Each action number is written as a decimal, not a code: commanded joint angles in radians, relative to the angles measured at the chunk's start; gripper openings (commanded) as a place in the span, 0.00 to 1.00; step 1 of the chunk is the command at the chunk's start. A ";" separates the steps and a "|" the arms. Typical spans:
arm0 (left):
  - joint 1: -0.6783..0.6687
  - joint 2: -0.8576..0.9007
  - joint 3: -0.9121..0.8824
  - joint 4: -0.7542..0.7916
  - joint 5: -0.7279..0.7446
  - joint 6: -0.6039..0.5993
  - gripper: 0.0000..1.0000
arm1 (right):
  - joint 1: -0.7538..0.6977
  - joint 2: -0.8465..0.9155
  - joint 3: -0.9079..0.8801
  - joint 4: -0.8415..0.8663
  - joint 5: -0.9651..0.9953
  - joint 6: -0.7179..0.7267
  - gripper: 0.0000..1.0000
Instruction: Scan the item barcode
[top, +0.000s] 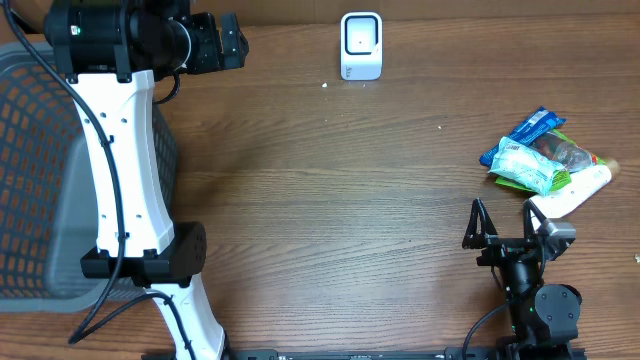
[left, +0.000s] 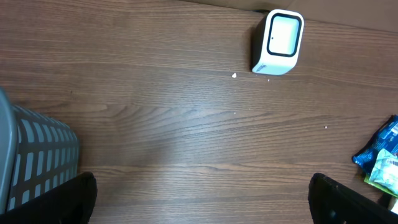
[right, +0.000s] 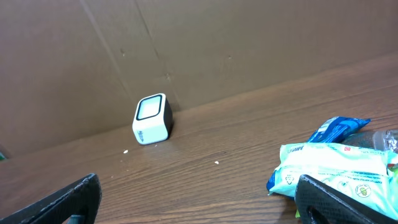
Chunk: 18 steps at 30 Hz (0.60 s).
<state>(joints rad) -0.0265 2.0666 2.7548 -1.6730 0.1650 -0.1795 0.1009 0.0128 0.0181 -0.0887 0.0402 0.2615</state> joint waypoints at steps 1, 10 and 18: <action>-0.013 -0.018 0.000 0.001 0.008 0.011 1.00 | 0.006 -0.010 -0.010 0.008 0.000 -0.003 1.00; -0.013 -0.036 0.000 0.001 0.008 0.011 1.00 | 0.006 -0.010 -0.010 0.008 0.000 -0.003 1.00; -0.013 -0.269 -0.291 0.002 0.008 0.011 1.00 | 0.006 -0.010 -0.010 0.008 0.000 -0.003 1.00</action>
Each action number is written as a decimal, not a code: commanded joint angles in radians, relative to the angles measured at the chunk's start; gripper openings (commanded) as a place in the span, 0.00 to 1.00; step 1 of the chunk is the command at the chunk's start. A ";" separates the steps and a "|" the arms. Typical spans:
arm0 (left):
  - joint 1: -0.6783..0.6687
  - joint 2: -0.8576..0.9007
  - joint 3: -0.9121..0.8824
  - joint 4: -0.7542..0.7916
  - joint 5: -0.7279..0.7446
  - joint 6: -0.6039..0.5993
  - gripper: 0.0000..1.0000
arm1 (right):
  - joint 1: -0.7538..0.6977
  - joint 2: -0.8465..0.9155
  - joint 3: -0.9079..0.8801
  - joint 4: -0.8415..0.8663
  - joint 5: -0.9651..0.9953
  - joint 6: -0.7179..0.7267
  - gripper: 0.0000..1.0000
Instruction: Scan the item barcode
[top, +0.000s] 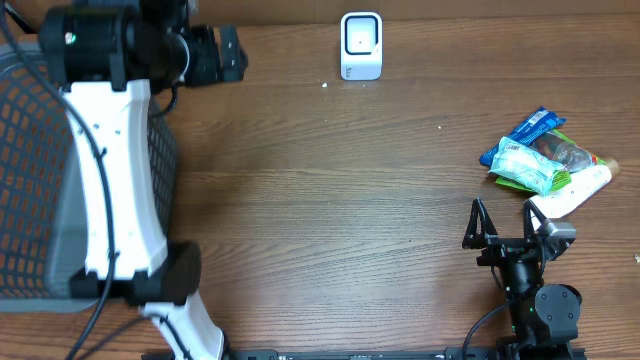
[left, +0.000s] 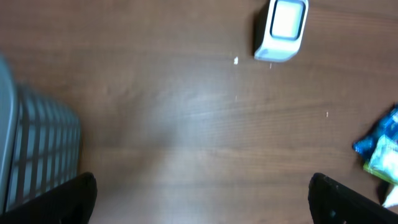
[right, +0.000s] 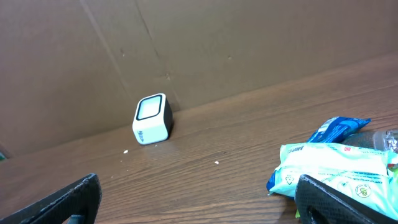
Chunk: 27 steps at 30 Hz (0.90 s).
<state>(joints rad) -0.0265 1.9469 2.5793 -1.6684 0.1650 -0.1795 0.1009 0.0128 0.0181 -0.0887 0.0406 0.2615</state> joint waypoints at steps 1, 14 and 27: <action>-0.013 -0.187 -0.166 -0.003 0.008 0.011 1.00 | 0.006 -0.010 -0.010 0.008 -0.001 -0.003 1.00; -0.013 -0.630 -0.663 -0.003 0.008 0.011 0.99 | 0.006 -0.010 -0.010 0.008 -0.001 -0.003 1.00; -0.010 -0.964 -1.061 0.033 -0.081 0.039 1.00 | 0.006 -0.010 -0.010 0.008 -0.001 -0.003 1.00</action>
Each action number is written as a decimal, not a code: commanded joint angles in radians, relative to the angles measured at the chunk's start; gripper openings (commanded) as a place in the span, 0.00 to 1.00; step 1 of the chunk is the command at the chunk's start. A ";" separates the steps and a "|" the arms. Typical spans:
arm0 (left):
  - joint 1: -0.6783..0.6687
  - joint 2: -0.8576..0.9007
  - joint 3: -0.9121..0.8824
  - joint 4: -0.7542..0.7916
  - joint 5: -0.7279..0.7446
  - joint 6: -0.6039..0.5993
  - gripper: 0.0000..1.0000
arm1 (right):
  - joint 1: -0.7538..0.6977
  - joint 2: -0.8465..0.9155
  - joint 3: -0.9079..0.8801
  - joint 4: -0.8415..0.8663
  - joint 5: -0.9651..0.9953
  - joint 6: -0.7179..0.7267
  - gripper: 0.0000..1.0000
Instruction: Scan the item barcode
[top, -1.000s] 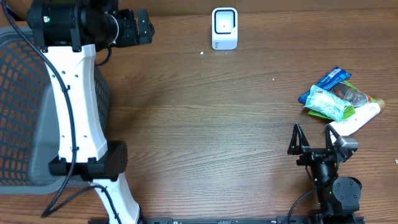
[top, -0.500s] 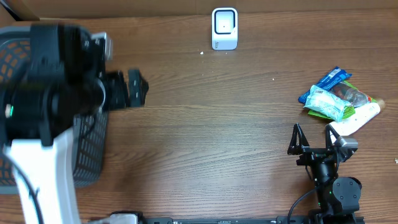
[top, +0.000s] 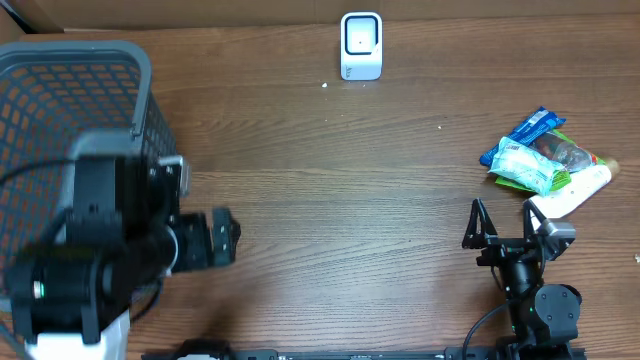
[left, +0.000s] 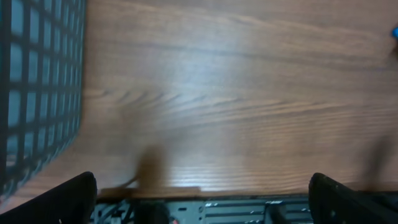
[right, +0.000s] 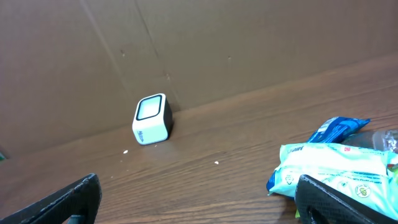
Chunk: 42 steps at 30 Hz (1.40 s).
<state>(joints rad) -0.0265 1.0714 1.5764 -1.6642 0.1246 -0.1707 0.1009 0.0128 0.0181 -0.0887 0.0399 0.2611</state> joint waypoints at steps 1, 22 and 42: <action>-0.009 -0.121 -0.088 0.063 -0.053 0.030 1.00 | 0.006 -0.010 -0.010 0.007 0.000 -0.003 1.00; -0.009 -0.784 -1.045 1.127 -0.084 0.253 1.00 | 0.006 -0.010 -0.010 0.007 0.000 -0.003 1.00; 0.035 -1.069 -1.537 1.624 -0.083 0.547 1.00 | 0.006 -0.010 -0.010 0.008 0.000 -0.003 1.00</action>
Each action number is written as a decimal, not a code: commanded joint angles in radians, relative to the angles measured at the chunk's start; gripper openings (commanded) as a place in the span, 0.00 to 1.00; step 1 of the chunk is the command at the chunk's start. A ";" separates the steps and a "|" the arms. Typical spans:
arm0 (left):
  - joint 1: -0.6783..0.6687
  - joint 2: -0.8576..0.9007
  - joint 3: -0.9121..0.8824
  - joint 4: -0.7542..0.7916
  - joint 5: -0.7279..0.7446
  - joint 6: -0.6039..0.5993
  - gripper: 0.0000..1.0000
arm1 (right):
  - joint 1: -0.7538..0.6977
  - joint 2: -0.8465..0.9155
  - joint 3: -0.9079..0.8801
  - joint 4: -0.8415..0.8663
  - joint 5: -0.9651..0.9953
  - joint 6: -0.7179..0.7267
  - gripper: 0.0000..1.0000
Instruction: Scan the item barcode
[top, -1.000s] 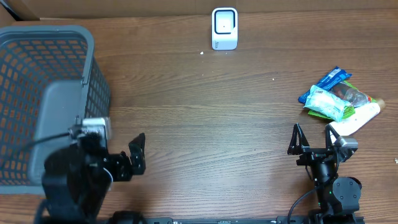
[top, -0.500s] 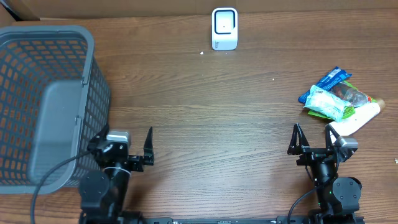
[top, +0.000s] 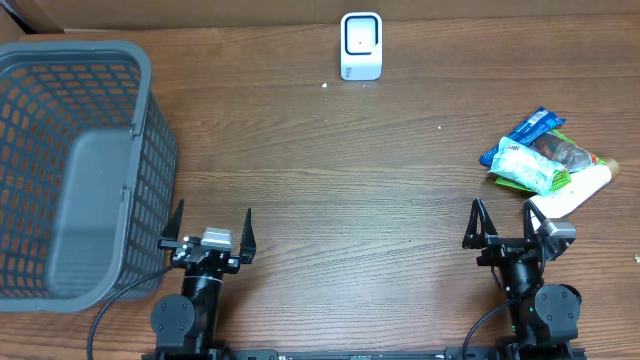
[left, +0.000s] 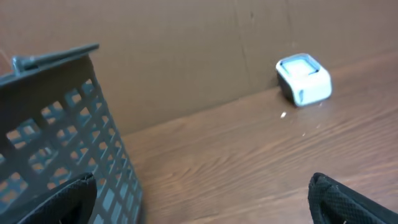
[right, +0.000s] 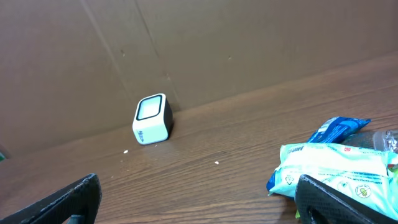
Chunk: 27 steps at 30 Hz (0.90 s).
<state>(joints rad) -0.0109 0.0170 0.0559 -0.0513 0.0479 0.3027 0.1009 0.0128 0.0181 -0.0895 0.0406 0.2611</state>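
The white barcode scanner (top: 361, 45) stands at the table's far edge, also seen in the left wrist view (left: 303, 78) and the right wrist view (right: 152, 118). The items lie in a pile at the right: a blue packet (top: 525, 133), a teal-and-white wipes pack (top: 525, 167) (right: 336, 165) and a white tube (top: 575, 192). My left gripper (top: 208, 232) (left: 202, 202) rests open and empty at the front left. My right gripper (top: 503, 228) (right: 199, 199) rests open and empty at the front right, just short of the pile.
A tall grey mesh basket (top: 75, 160) (left: 56, 137) fills the left side, close beside the left gripper. A brown cardboard wall (right: 249, 43) backs the table behind the scanner.
The left arm was raised over the front left of the table with its camera looking straight down. It now sits folded low at the front edge, facing the scanner. The right arm has not moved.
The left arm first reached high over the basket's far corner, open and empty, near the scanner. It then stood slightly further left, then back over the front left, and now lies folded at rest. The pile, scanner and right arm stayed in place.
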 joint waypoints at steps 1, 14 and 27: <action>0.027 -0.014 -0.022 0.011 -0.006 0.080 1.00 | 0.006 -0.010 -0.010 0.008 -0.001 -0.003 1.00; 0.117 -0.013 -0.051 -0.023 0.005 -0.045 1.00 | 0.006 -0.010 -0.010 0.008 -0.001 -0.003 1.00; 0.117 -0.013 -0.051 -0.023 0.005 -0.045 1.00 | 0.006 -0.010 -0.010 0.008 -0.001 -0.003 1.00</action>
<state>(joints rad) 0.1001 0.0151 0.0124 -0.0780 0.0483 0.2829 0.1009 0.0128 0.0181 -0.0895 0.0402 0.2615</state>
